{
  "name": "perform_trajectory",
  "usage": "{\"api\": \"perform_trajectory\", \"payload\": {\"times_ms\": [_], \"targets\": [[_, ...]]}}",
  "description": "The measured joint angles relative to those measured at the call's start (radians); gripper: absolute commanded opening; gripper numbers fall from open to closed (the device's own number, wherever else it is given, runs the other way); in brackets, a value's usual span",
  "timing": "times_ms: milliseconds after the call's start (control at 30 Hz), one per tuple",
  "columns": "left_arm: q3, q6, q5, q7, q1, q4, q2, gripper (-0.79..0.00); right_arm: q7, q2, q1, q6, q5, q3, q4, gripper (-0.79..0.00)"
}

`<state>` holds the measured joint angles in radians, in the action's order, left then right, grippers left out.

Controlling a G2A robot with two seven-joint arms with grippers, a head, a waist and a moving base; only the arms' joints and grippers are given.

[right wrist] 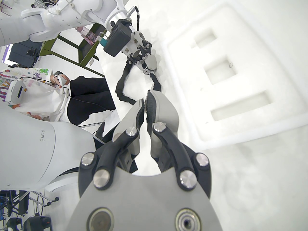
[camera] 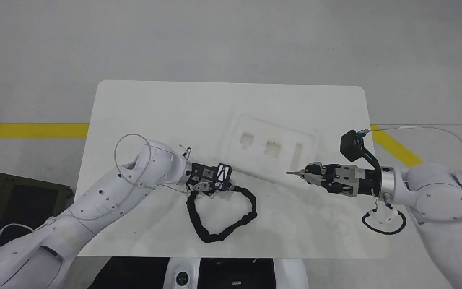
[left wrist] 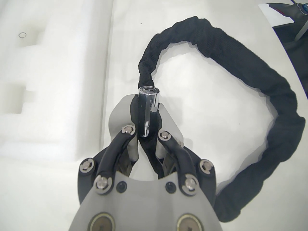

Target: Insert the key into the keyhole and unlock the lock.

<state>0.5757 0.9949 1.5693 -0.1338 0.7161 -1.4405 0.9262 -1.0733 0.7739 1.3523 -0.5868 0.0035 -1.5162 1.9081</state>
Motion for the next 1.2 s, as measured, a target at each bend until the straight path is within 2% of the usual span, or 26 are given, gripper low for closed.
{"api": "perform_trajectory", "payload": {"times_ms": [167, 300, 533, 700, 967, 1200], "targets": [[0.042, -0.043, 0.008, -0.047, 0.029, -0.024, -0.013, -0.785, 0.000, 0.000, 0.000, 0.000, 0.000, 0.000, 0.000, -0.785], [0.091, -0.097, 0.037, -0.106, 0.077, -0.069, -0.035, -0.785, 0.000, 0.000, 0.000, 0.000, 0.000, 0.000, 0.000, -0.785], [0.190, -0.248, 0.109, -0.234, 0.206, -0.164, -0.081, -0.785, 0.032, 0.005, -0.001, 0.010, 0.005, 0.048, 0.022, -0.785], [0.244, -0.365, 0.111, -0.300, 0.288, -0.206, -0.096, -0.785, 0.035, 0.010, -0.023, 0.027, 0.027, 0.098, 0.041, -0.785], [0.302, -0.552, 0.085, -0.263, 0.397, -0.280, -0.100, -0.785, 0.074, 0.023, -0.059, 0.074, 0.028, 0.186, 0.087, -0.785], [0.328, -0.638, 0.062, -0.190, 0.468, -0.326, -0.096, -0.785, 0.127, 0.033, -0.076, 0.128, -0.033, 0.235, 0.123, -0.785]]}}
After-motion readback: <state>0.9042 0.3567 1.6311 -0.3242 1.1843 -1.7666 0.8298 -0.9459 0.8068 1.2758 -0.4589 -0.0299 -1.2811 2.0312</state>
